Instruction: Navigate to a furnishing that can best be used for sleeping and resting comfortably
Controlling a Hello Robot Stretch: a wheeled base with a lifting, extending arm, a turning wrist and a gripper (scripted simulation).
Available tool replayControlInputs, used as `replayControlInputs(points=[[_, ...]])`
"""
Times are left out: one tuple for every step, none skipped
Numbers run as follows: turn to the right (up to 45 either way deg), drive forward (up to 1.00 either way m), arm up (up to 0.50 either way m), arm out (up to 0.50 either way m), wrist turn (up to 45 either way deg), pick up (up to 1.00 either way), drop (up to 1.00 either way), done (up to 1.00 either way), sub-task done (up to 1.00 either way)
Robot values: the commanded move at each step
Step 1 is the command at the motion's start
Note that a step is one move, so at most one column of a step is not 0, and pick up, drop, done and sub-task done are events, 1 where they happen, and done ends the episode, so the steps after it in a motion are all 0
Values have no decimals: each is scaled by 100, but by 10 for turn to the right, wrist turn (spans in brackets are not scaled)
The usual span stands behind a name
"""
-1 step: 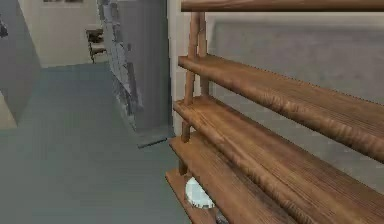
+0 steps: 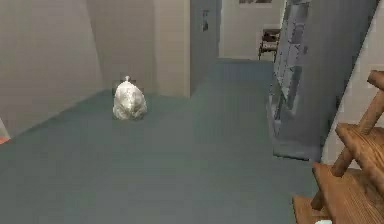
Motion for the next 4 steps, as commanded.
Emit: replayControlInputs(points=[[-450,0,0,0,0,0,0,0,0],[-330,0,0,0,0,0,0,0,0],[0,5,0,0,0,0,0,0,0],[0,100,0,0,0,0,0,0,0]])
